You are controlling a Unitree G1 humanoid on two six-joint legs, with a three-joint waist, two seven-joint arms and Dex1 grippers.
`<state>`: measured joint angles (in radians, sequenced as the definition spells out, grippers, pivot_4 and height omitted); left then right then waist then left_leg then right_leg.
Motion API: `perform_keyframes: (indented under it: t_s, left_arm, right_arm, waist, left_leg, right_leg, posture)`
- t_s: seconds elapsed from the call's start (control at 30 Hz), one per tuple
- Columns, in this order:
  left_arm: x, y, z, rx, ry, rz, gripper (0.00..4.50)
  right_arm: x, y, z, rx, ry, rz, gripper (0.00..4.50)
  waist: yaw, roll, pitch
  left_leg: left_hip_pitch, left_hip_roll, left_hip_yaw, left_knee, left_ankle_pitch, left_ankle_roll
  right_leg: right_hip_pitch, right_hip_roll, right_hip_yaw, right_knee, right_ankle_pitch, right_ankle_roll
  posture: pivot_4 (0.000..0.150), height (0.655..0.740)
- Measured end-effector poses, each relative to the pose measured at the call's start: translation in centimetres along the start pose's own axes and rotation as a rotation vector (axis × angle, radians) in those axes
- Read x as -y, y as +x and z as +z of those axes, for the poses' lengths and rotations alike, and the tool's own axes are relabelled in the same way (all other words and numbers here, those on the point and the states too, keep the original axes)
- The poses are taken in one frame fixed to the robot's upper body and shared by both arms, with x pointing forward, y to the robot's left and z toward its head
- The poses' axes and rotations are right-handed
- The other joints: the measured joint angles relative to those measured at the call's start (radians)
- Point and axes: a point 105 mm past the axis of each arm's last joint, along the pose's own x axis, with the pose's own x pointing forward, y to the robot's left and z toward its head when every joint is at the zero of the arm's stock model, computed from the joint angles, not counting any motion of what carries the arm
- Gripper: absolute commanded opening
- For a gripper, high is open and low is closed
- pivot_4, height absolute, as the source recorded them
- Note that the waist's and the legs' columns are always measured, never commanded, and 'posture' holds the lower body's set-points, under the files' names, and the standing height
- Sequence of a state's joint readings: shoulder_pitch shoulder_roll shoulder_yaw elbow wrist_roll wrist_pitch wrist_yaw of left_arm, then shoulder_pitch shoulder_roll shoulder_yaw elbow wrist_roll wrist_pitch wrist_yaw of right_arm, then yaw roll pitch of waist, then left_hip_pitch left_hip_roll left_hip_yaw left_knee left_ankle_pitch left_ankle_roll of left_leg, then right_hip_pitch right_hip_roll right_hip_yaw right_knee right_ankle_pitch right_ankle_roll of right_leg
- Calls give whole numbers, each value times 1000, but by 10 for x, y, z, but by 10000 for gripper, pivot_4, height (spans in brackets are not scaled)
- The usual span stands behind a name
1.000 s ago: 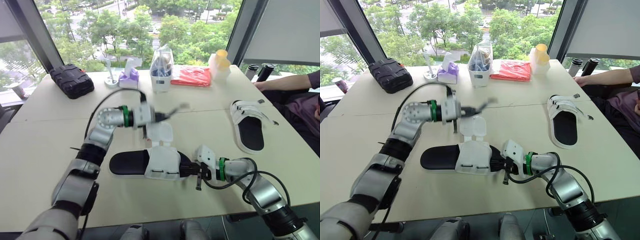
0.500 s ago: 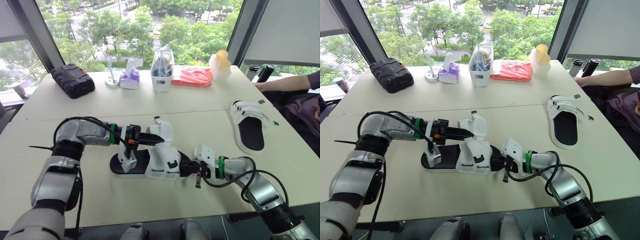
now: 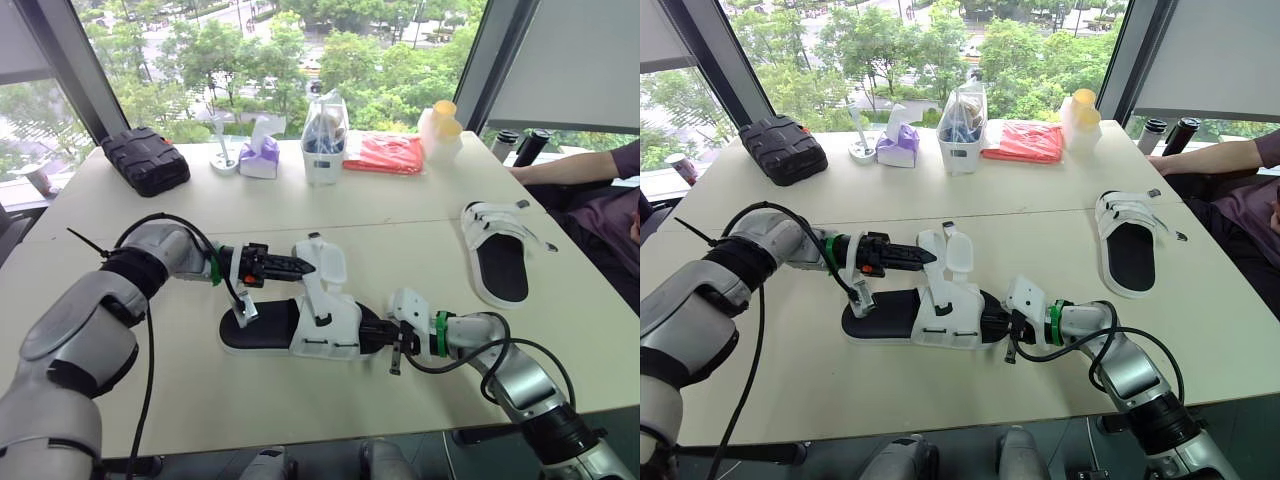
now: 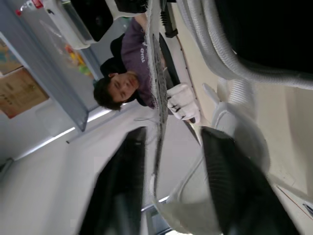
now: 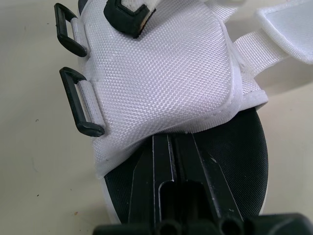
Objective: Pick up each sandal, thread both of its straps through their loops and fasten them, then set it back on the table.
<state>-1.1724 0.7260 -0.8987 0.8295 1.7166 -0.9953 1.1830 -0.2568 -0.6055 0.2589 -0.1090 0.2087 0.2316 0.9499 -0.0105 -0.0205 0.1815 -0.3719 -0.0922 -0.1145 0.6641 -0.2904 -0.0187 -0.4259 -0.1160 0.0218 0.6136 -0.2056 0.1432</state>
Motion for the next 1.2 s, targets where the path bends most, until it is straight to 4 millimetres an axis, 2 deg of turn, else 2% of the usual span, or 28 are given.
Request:
perform_keyframes:
  t_s: [0.13, 0.27, 0.4, 0.53, 0.6, 0.63, 0.67, 0.7, 0.77, 0.87, 0.93, 1.03, 1.13, 1.2]
  left_arm:
    - [-6, -11, -4, -78, -125, 40, 33349]
    - [-12, -34, -12, -213, -259, 57, 33349]
    - [1, -59, -10, -364, -419, 29, 33349]
    - [25, -90, -18, -650, -652, 31, 33349]
    - [42, -103, -40, -952, -875, 173, 33349]
    - [56, -110, -44, -1086, -1142, 316, 33349]
    - [63, -110, -38, -1112, -1400, 439, 33349]
    - [65, -106, -33, -1086, -1616, 545, 33349]
    - [47, -97, -35, -979, -1860, 711, 33349]
    - [-3, -88, -47, -757, -2042, 934, 33349]
    - [-19, -82, -37, -616, -2182, 980, 33349]
    - [-20, -69, 2, -496, -2394, 824, 33349]
    - [-18, -69, 39, -508, -2487, 581, 33349]
    - [-24, -66, 56, -474, -2515, 452, 33349]
  right_arm:
    - [0, 1, 0, 4, -7, 3, 0]
    - [1, 1, 0, 6, -10, 4, 0]
    - [2, 3, 0, 10, -13, 16, 0]
    - [4, 4, -1, 13, -14, 21, 0]
    - [6, 4, -3, 8, -12, 17, 0]
    - [7, 6, -2, 10, -18, 17, 0]
    - [7, 8, -1, 15, -20, 20, 0]
    - [6, 9, 0, 22, -19, 21, 0]
    - [4, 10, 0, 24, -19, 27, 0]
    - [4, 11, -1, 16, -21, 27, 0]
    - [4, 11, -2, 12, -25, 26, 0]
    - [5, 12, -2, 12, -27, 30, 0]
    - [6, 12, -3, 10, -29, 37, 0]
    - [6, 11, -5, 6, -24, 42, 0]
  waist:
    - [-2, 0, 0]
    - [-2, 0, 0]
    - [-4, -1, 0]
    - [-3, -1, -2]
    - [-2, 2, -6]
    - [-3, 2, -6]
    - [-8, 1, -6]
    - [-11, 0, -5]
    - [-12, -1, -5]
    - [-9, 0, -7]
    - [-11, 3, -10]
    - [-11, 4, -11]
    - [-9, 4, -11]
    - [-5, 4, -11]
  left_leg:
    - [0, 0, 0, 0, 0, 0]
    - [1, 1, 0, 0, 0, 0]
    - [1, 0, 0, 0, 0, 0]
    - [2, 0, 0, 0, 0, 0]
    - [2, 2, 0, 1, 0, 0]
    - [1, 2, -1, 2, 0, 1]
    - [0, 3, -1, 3, 0, 1]
    - [-1, 3, -3, 2, 0, 1]
    - [-1, 4, -3, 2, 0, 0]
    - [2, 3, -3, 2, 0, 0]
    - [4, 3, -2, 1, 0, 0]
    - [6, 3, -1, -1, 0, 0]
    - [7, 4, -1, -1, 0, 0]
    - [10, 4, -1, -1, -1, 0]
  right_leg:
    - [0, 0, 0, 0, 1, -2]
    - [0, 0, 0, 0, 2, -4]
    - [0, 0, 0, 1, 2, -4]
    - [0, 0, 0, 1, 3, -4]
    - [2, -2, 0, 2, 2, -4]
    - [1, -2, 0, 3, 2, -5]
    - [-1, -1, 0, 3, 2, -5]
    - [-2, 0, 0, 3, 2, -5]
    - [-3, 1, 0, 3, 2, -5]
    - [0, 1, 0, 2, 2, -5]
    - [2, 1, 1, 1, 2, -5]
    - [3, 2, 2, 1, 1, -7]
    - [5, 3, 2, 1, 1, -7]
    - [9, 2, 2, 0, 0, -8]
  posture:
    - [1500, 7400]
    - [1500, 7400]
    - [1500, 7400]
    - [1500, 7400]
    - [1500, 7400]
    - [1500, 7400]
    - [1500, 7400]
    - [1500, 7400]
    - [1500, 7400]
    - [1500, 7400]
    - [1500, 7400]
    - [1500, 7400]
    - [1500, 7400]
    - [1500, 7400]
